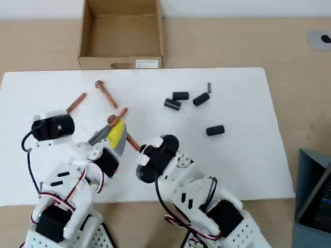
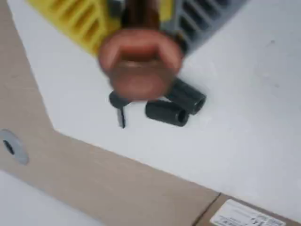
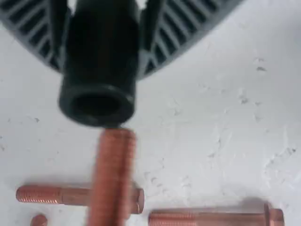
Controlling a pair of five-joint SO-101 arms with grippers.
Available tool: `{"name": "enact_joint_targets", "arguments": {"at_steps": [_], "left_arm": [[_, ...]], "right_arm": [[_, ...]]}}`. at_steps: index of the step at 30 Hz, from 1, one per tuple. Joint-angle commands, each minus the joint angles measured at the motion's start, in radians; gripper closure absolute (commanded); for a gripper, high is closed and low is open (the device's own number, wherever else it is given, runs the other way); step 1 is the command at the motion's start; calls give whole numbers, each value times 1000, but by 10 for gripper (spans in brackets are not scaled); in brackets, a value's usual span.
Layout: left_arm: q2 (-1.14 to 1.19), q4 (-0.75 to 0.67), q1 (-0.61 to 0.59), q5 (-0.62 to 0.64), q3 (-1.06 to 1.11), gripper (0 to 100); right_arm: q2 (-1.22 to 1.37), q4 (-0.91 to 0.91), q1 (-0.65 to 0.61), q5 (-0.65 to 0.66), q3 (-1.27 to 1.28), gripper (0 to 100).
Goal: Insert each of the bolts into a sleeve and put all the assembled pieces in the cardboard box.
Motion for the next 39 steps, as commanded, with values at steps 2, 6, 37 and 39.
{"name": "enact_joint_targets", "arguments": {"at_steps": [2,6,37,39], "left_arm": [[-10,-66,51,3,11,998],[-10,-81,51,-2,31,998],[-10,160,304,-98,86,981],[-10,161,299,-98,86,922]], "right_arm": [[-145,-26,-15,8,-39,989],[-145,-26,-15,8,-39,989],[-145,-26,-15,8,-41,989],[-145,-26,-15,8,-39,989]]}}
